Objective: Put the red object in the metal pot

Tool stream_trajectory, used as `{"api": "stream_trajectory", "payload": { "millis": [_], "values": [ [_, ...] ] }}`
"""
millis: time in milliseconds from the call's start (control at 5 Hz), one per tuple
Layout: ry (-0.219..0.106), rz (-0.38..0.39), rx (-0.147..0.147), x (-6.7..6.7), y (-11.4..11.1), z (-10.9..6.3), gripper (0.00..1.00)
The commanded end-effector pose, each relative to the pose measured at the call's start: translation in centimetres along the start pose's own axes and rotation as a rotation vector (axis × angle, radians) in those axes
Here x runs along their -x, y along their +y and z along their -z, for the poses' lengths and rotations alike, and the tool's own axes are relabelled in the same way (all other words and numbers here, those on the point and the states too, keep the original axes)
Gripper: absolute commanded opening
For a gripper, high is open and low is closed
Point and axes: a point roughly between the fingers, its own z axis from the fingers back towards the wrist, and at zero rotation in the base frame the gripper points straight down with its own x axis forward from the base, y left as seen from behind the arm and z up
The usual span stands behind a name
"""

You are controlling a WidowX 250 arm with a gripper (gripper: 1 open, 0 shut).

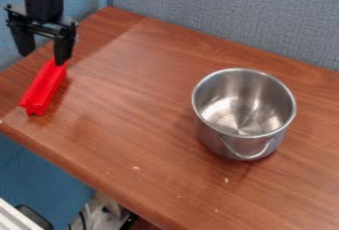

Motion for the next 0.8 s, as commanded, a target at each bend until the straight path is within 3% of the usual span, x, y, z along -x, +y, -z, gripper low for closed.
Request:
{"api": "stream_trajectory", "payload": {
  "millis": [0,400,600],
  "values": [
    [-0.024,0.035,-0.028,0.1,0.6,0.0,1.0],
    [-0.02,0.082,-0.033,0.9,-0.3,1.9,1.0],
    [-0.013,0.067,-0.034,0.3,0.3,2.6,1.0]
  ]
}}
